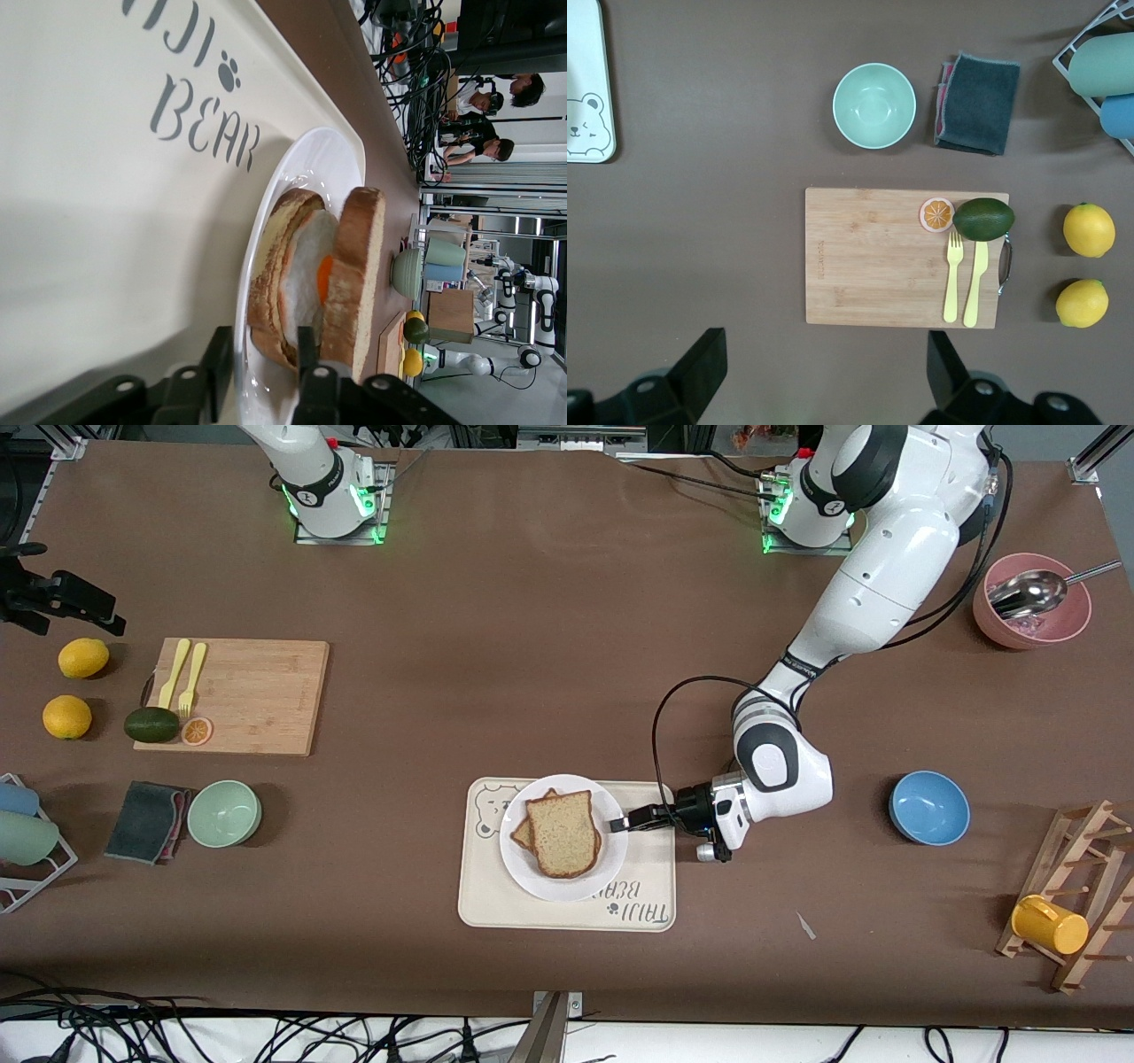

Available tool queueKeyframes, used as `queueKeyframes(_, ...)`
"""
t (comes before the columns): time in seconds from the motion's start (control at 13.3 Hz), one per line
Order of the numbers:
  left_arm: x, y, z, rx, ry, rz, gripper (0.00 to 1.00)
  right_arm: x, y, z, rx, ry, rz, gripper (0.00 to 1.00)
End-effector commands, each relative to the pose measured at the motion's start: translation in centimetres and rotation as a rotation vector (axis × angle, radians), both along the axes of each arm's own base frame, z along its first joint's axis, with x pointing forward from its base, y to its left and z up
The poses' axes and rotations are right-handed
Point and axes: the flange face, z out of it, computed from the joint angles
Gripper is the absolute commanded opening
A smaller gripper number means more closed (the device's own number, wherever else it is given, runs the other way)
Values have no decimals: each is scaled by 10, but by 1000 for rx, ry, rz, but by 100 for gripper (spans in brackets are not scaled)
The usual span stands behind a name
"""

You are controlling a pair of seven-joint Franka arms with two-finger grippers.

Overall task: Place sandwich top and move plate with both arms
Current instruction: 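Open the left gripper to release the plate rim on the tray, then withdraw the left gripper away from the plate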

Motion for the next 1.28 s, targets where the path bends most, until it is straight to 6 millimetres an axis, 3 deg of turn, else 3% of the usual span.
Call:
queueKeyframes(0.0,6,7,5,-1,-10,-14,100,1,1,3,16,0,-9,100)
queueKeyframes(0.3,6,30,15,-94,23,-58,100,1,1,3,17,0,-9,100)
queueKeyframes(0.83,-10,86,114,-62,51,-119,100,1,1,3,16,0,-9,100)
queueKeyframes(1.05,-13,123,168,14,63,-231,100,1,1,3,17,0,-9,100)
queueKeyframes(1.2,-14,160,207,80,59,-272,100,1,0,3,16,0,-10,100)
